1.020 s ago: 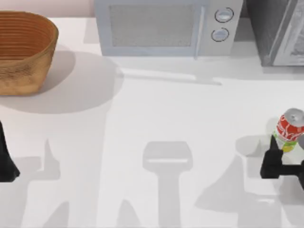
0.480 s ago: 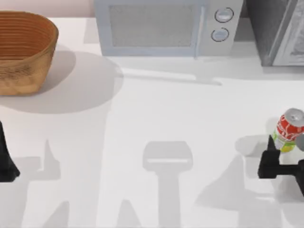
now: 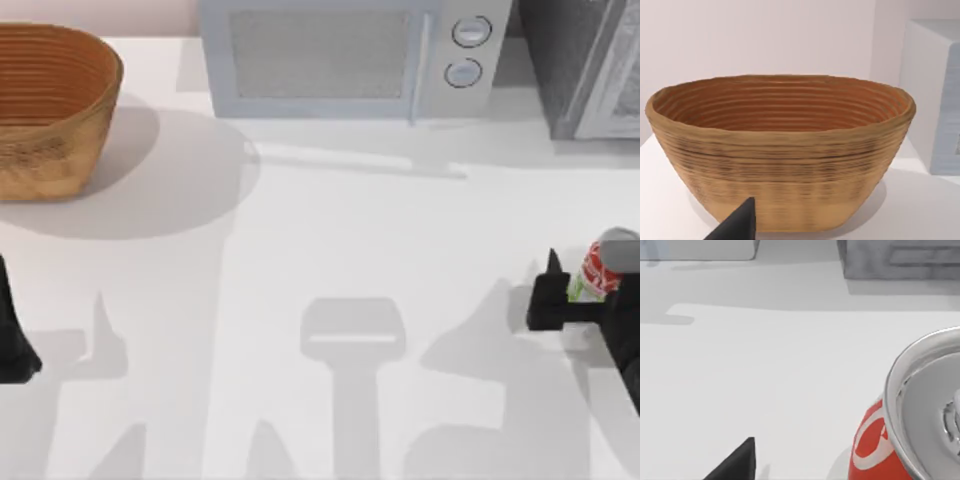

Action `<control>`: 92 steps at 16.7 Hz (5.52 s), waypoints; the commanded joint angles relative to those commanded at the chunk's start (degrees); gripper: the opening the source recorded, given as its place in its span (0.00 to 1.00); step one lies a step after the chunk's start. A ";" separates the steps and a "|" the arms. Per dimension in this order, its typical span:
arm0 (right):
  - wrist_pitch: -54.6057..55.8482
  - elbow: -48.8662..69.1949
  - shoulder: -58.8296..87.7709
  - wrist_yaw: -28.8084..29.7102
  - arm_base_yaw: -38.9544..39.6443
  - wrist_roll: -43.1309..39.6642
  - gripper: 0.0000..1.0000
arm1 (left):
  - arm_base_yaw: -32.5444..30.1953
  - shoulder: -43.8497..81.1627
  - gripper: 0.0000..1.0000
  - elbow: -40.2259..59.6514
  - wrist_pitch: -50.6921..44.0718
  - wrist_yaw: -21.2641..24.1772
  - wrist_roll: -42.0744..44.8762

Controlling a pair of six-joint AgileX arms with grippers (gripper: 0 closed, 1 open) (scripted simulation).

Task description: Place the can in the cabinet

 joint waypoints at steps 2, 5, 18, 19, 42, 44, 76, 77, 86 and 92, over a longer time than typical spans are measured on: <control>-0.11 0.53 0.38 -0.25 -0.27 -0.09 1.00 | 0.00 0.00 1.00 0.00 0.00 0.00 0.00; -0.11 0.53 0.38 -0.25 -0.27 -0.09 0.92 | 0.00 0.00 1.00 0.00 0.00 0.00 0.00; -0.11 0.53 0.38 -0.25 -0.27 -0.09 0.00 | 0.00 0.00 1.00 0.00 0.00 0.00 0.00; -0.11 0.53 0.38 -0.25 -0.27 -0.09 0.00 | 0.00 0.00 1.00 0.00 0.00 0.00 0.00; -52.36 9.90 -41.05 -0.63 -0.21 -0.34 0.00 | 0.00 0.00 1.00 0.00 0.00 0.00 0.00; -58.60 11.13 -46.52 -0.76 -0.17 -0.27 0.00 | 0.00 0.00 1.00 0.00 0.00 0.00 0.00; -87.20 -14.01 -119.21 -18.60 -17.73 -6.30 0.00 | 0.00 0.00 1.00 0.00 0.00 0.00 0.00; -87.21 -14.01 -119.21 -18.60 -17.73 -6.30 0.00 | 0.00 0.00 1.00 0.00 0.00 0.00 0.00; -89.36 -4.72 -111.24 -17.59 -16.20 -6.07 0.00 | 0.00 0.00 1.00 0.00 0.00 0.00 0.00; -96.20 22.82 -89.75 -14.35 -13.33 -5.99 0.00 | 0.00 0.00 1.00 0.00 0.00 0.00 0.00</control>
